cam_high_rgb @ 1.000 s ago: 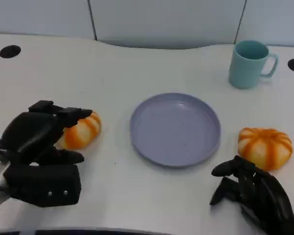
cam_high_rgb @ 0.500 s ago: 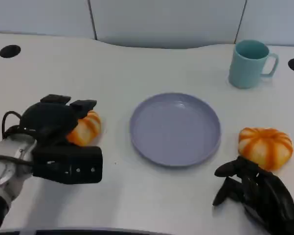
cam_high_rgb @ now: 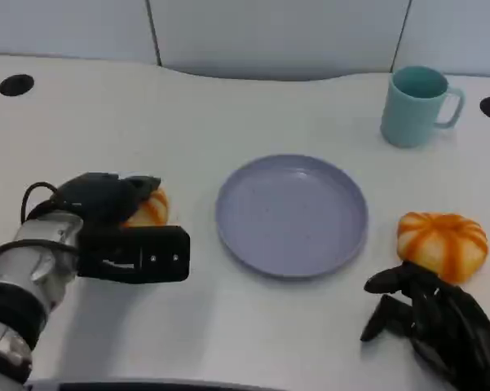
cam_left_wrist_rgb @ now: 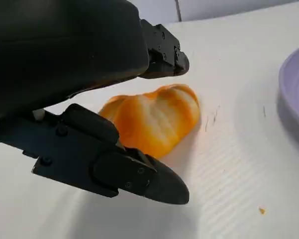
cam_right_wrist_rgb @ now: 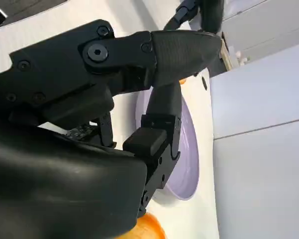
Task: Grasp the bread from the table and place it into the plate.
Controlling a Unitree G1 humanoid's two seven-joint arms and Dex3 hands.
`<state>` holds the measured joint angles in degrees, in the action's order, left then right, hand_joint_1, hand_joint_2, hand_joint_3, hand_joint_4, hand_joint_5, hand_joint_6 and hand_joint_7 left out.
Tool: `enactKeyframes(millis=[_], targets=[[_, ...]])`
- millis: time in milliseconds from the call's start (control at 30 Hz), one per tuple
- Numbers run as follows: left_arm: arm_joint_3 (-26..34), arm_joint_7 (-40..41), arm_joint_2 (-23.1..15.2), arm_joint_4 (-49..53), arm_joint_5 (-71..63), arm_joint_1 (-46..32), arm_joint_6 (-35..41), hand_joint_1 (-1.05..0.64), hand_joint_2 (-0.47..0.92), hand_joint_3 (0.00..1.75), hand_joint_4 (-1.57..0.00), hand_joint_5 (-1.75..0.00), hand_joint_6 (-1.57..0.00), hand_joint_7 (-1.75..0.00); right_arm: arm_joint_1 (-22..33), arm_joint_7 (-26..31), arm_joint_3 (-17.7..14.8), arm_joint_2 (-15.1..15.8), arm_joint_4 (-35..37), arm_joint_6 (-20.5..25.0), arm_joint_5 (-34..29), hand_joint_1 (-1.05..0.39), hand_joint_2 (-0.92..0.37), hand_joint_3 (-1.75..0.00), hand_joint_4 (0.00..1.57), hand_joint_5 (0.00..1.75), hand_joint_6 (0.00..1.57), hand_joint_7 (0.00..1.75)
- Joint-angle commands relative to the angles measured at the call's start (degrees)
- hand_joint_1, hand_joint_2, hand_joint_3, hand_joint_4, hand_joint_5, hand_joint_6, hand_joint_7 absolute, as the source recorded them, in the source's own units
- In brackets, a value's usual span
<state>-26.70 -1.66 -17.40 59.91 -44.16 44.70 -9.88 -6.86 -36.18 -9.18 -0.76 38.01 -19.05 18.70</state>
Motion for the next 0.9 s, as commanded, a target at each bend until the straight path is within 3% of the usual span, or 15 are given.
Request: enactKeyframes(millis=[33,633,767,900], targets=[[-0.9,0.96,1.0,5.66,0.69,3.21,0.35,-0.81,0.9,0.0,-0.01,-0.08,-0.12,0.0,1.43,0.22,-0.65,0.9,1.11,1.28,0.38,-0.41,-0.92,-0.33,0.69,1.45,0.73,0.98],[-3.46,2.39,4.12,15.85,1.09,7.81,4.95,-0.8,0.91,0.01,0.0,0.0,-0.03,0.0,2.93,0.76,-0.24,1.14,-1.27,1.33,-0.07,-0.4,-0.92,-0.35,0.67,1.45,0.7,0.99],[-3.52,3.39,4.47,16.22,1.63,7.64,4.92,-0.79,0.88,0.0,-0.03,-0.02,-0.06,-0.02,3.68,1.8,0.06,0.97,-2.83,1.91,-0.44,-0.41,-0.92,-0.34,0.67,1.46,0.7,1.0],[-2.82,3.84,5.03,16.63,2.66,7.44,5.48,-0.69,0.83,0.0,-0.16,-0.09,-0.18,-0.07,3.79,1.18,0.0,0.94,-2.87,1.9,0.15,-0.41,-0.92,-0.34,0.67,1.46,0.7,1.0]])
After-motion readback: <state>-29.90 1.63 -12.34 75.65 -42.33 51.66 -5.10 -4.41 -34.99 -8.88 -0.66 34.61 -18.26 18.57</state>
